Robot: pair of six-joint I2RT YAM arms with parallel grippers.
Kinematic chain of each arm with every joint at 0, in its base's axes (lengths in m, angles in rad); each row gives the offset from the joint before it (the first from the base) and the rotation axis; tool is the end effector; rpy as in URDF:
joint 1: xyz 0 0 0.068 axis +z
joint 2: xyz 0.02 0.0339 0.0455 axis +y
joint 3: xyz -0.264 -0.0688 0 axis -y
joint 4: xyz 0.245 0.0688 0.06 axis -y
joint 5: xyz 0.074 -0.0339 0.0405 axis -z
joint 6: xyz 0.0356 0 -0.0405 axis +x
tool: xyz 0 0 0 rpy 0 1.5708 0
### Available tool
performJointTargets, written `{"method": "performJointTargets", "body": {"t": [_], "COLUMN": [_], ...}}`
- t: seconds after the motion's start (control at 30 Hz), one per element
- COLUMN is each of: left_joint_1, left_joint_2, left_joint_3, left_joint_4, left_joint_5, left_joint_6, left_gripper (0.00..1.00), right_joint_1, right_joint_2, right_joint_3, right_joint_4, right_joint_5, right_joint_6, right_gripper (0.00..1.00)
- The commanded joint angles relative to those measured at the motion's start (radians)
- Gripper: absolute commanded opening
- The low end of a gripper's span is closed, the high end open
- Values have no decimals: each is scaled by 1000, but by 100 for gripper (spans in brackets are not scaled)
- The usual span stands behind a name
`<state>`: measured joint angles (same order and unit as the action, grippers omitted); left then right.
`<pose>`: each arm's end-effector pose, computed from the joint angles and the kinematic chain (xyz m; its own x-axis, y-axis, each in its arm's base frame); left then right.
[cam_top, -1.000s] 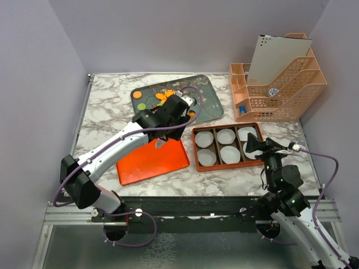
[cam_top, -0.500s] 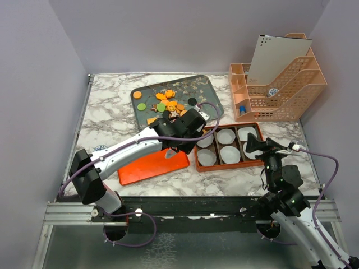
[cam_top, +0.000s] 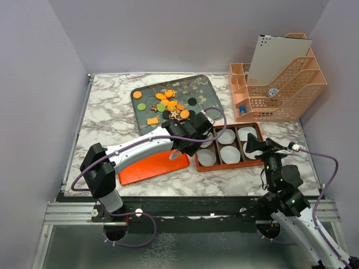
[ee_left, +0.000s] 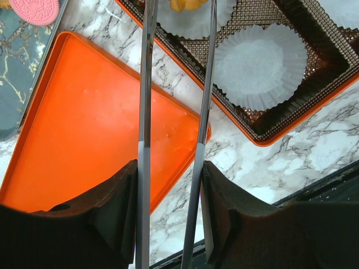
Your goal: Pack the cookies
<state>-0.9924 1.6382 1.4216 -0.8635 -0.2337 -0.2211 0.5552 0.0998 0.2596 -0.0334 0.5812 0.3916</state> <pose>0.1934 -0.2811 0.2870 -0.6360 0.5839 -0.5046 0.6308 0.7700 0.0959 0.0890 0.0322 0.2511 0.1075 0.4421 -0.8905 -0.0203 0.8965 0.4426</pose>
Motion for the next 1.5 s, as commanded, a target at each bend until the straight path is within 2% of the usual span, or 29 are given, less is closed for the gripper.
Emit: {"method": "performJointTargets", "body": {"t": [0.0, 0.27, 0.57, 0.93, 1.13, 1.47], "left_joint_1": [-9, -14, -17, -18, -17, -2], "left_joint_2": [26, 60, 57, 48, 21, -77], "left_joint_3": [53, 68, 66, 77, 82, 100], "left_joint_4": [5, 3, -2, -1, -2, -22], "left_joint_5": [-33, -51, -49, -37, -45, -121], "left_joint_6": [-1, 6, 6, 9, 9, 15], "left_gripper": [18, 22, 42, 56, 55, 46], "right_joint_1": [-3, -2, -2, -3, -3, -3], "right_joint_2": [4, 6, 6, 6, 6, 8], "right_joint_3": [1, 1, 1, 1, 1, 1], "right_joint_4": [-20, -21, -19, -23, -23, -23], "right_joint_5": [25, 26, 28, 29, 29, 29], "right_joint_6": [4, 4, 4, 4, 4, 4], "right_gripper": [100, 100, 100, 100, 100, 100]}}
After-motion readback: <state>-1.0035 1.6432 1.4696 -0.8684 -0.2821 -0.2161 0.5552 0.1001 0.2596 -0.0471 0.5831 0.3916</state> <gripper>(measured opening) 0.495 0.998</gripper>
